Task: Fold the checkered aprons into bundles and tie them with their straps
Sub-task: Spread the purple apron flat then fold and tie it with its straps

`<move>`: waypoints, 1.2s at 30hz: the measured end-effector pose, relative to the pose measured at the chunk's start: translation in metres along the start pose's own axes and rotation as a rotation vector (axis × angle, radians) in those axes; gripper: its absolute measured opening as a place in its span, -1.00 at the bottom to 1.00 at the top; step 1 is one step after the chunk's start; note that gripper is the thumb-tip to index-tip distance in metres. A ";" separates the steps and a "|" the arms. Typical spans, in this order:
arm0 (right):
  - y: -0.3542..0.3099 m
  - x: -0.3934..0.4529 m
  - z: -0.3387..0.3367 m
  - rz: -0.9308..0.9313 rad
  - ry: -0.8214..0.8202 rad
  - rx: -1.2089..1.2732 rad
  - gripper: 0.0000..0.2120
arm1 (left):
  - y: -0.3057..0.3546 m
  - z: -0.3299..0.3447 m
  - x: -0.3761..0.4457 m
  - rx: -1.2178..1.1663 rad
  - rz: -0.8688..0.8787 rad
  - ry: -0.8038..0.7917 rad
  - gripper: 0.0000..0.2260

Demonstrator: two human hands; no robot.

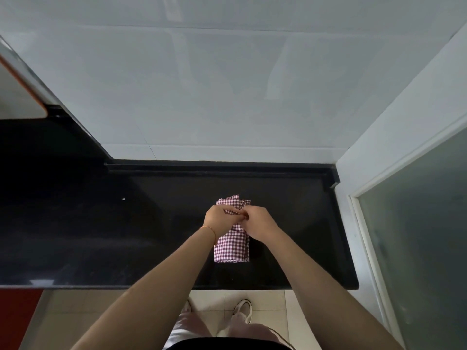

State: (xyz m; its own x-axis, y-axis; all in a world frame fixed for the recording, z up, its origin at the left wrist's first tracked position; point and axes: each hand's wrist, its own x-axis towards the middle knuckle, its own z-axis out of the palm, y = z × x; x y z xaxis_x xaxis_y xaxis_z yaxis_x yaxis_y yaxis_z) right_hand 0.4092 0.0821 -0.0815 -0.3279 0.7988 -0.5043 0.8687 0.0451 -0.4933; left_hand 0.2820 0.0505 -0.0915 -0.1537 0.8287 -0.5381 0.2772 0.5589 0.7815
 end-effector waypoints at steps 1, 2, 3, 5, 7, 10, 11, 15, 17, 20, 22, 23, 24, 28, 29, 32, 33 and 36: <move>0.000 -0.001 -0.007 0.000 -0.051 -0.024 -0.91 | -0.001 0.000 0.000 -0.010 -0.015 0.004 -0.96; 0.000 -0.003 -0.014 -0.003 -0.104 -0.056 -0.89 | -0.003 0.000 0.000 -0.021 -0.034 0.020 -0.98; 0.001 -0.004 -0.020 -0.007 -0.140 -0.090 -0.87 | -0.005 -0.001 0.000 -0.032 -0.055 0.042 -0.99; 0.004 -0.006 -0.028 -0.004 -0.149 -0.132 -0.86 | -0.009 -0.001 0.000 -0.048 -0.075 0.074 -0.95; 0.007 -0.006 -0.030 0.022 -0.137 -0.105 -0.84 | -0.011 0.000 0.001 -0.033 -0.072 0.075 -0.94; 0.014 -0.003 -0.034 0.080 -0.117 -0.177 -0.86 | -0.019 -0.008 0.001 -0.034 -0.104 0.141 -0.92; 0.017 -0.001 -0.038 0.115 -0.113 -0.238 -0.86 | -0.024 -0.013 0.002 -0.044 -0.130 0.171 -0.92; 0.034 0.003 -0.048 0.213 -0.171 -0.345 -0.82 | -0.038 -0.011 -0.001 0.059 -0.125 0.152 -0.89; 0.035 0.001 -0.046 0.176 -0.202 -0.385 -0.78 | -0.036 -0.007 -0.002 0.109 -0.096 0.153 -0.90; 0.028 0.000 -0.037 0.040 -0.171 -0.440 -0.64 | -0.029 -0.008 -0.003 0.213 -0.040 0.127 -0.93; 0.022 0.003 -0.028 -0.017 -0.177 -0.461 -0.65 | -0.024 -0.012 -0.002 0.280 -0.026 0.096 -0.94; 0.019 0.003 -0.022 -0.029 -0.177 -0.478 -0.65 | -0.021 -0.013 -0.003 0.323 -0.030 0.069 -0.93; 0.017 0.003 -0.017 -0.031 -0.166 -0.496 -0.64 | -0.015 -0.013 -0.003 0.377 -0.040 0.046 -0.92; 0.012 -0.002 -0.011 -0.095 -0.022 -0.552 -0.73 | 0.007 -0.011 -0.001 0.706 -0.040 -0.078 -0.84; 0.011 -0.004 -0.011 -0.127 0.021 -0.580 -0.74 | 0.010 -0.008 -0.001 0.721 -0.050 -0.107 -0.85; 0.004 -0.007 -0.011 -0.213 0.137 -0.670 -0.71 | 0.012 0.003 0.001 0.661 -0.080 -0.214 -0.76; 0.001 -0.008 -0.011 -0.244 0.157 -0.693 -0.71 | 0.013 0.005 0.000 0.636 -0.081 -0.226 -0.74; 0.000 -0.007 -0.008 -0.310 0.160 -0.738 -0.73 | 0.018 0.007 -0.001 0.643 -0.046 -0.246 -0.73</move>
State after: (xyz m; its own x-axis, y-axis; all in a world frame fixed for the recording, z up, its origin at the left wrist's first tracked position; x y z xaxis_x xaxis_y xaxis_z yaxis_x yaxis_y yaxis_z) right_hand 0.4145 0.0813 -0.0722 -0.5851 0.7586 -0.2867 0.7864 0.6171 0.0278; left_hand 0.2938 0.0599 -0.0794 0.0201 0.7311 -0.6820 0.7950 0.4020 0.4544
